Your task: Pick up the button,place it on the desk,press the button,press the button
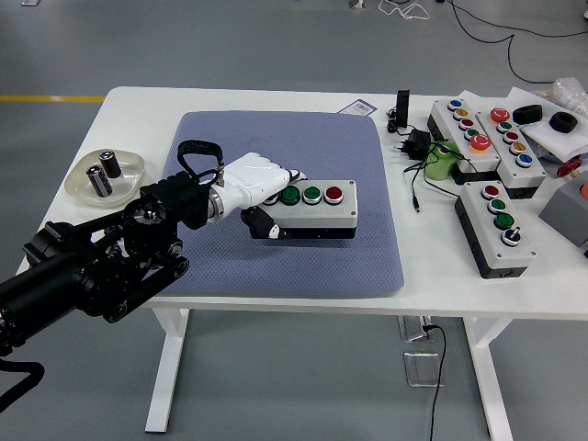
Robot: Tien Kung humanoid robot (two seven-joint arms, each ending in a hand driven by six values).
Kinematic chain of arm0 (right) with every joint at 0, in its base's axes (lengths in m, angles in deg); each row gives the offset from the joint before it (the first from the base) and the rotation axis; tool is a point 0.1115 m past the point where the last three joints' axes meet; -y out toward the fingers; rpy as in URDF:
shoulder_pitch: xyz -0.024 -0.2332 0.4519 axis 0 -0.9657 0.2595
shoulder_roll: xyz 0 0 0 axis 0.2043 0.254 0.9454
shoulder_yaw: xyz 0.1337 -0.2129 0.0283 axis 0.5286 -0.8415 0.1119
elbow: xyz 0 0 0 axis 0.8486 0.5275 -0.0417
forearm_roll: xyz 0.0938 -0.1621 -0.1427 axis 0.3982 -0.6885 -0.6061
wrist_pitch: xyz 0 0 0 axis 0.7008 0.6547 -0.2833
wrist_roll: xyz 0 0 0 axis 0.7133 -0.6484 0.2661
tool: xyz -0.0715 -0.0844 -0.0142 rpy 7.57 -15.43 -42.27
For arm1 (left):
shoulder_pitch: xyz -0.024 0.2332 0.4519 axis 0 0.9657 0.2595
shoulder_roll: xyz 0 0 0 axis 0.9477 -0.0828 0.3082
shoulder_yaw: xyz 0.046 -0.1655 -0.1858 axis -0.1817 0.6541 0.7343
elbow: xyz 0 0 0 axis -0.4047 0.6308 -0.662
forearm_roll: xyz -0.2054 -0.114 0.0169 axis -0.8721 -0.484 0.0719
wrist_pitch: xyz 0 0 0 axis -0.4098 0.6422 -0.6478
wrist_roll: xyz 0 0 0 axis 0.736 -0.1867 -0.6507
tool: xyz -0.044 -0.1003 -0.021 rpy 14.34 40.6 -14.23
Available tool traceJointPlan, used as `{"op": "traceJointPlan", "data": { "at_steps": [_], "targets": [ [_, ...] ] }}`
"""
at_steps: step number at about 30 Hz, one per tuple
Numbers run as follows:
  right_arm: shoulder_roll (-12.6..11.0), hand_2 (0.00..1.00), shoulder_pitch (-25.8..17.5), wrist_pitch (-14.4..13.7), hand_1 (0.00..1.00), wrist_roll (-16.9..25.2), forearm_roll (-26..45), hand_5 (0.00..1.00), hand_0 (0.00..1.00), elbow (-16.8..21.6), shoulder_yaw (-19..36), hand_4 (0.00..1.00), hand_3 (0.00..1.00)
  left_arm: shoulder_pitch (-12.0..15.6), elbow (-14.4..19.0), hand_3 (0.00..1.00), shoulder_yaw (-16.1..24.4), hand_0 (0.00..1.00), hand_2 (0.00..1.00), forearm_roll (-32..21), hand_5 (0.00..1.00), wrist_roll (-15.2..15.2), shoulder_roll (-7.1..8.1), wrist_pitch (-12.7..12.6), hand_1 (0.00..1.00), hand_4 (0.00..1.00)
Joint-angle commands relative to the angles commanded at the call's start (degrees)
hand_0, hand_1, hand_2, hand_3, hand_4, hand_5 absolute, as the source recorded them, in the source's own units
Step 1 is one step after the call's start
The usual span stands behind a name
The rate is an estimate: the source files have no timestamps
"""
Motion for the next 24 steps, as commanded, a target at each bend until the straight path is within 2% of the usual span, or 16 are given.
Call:
{"op": "traceJointPlan", "data": {
  "at_steps": [10, 11, 16, 17, 22, 24],
  "targets": [
    [-0.04, 0.587, 0.03, 0.09, 0.56, 0.02, -0.24, 0.251, 0.65, 0.0, 0.09, 0.252, 0.635, -0.41, -2.04, 0.254, -0.08, 0.162, 0.145, 0.72, 0.002, -1.44, -0.31, 1.5, 0.183, 0.525],
    [-0.05, 0.587, 0.02, 0.1, 0.56, 0.02, -0.24, 0.251, 0.651, 0.0, 0.09, 0.253, 0.635, -0.38, -2.17, 0.287, -0.08, 0.196, 0.212, 0.77, 0.002, -1.55, -0.3, 1.88, 0.248, 0.543],
    [-0.02, 0.587, -0.04, 0.1, 0.56, -0.02, -0.22, 0.251, 0.651, 0.0, 0.08, 0.253, 0.635, -0.24, -2.48, 0.287, -0.09, 0.196, 0.212, 0.82, 0.002, -2.07, -0.42, 2.75, 0.248, 0.543],
    [-0.01, 0.587, -0.05, 0.09, 0.56, -0.03, -0.22, 0.251, 0.651, 0.0, 0.08, 0.253, 0.635, -0.22, -2.48, 0.347, -0.07, 0.218, 0.314, 0.89, 0.002, -2.18, -0.46, 2.85, 0.304, 0.524],
    [0.0, 0.587, -0.17, 0.04, 0.56, -0.04, -0.26, 0.251, 0.651, 0.0, 0.14, 0.253, 0.635, -0.07, -2.5, 0.347, 0.2, 0.218, 0.314, 0.94, 0.002, -2.25, -0.66, 3.1, 0.304, 0.524],
    [0.0, 0.587, -0.21, 0.03, 0.56, -0.05, -0.24, 0.251, 0.651, 0.0, 0.14, 0.253, 0.635, 0.01, -2.5, 0.379, 0.4, 0.235, 0.347, 0.79, 0.002, -2.1, -0.72, 3.55, 0.341, 0.51]
  ]
}}
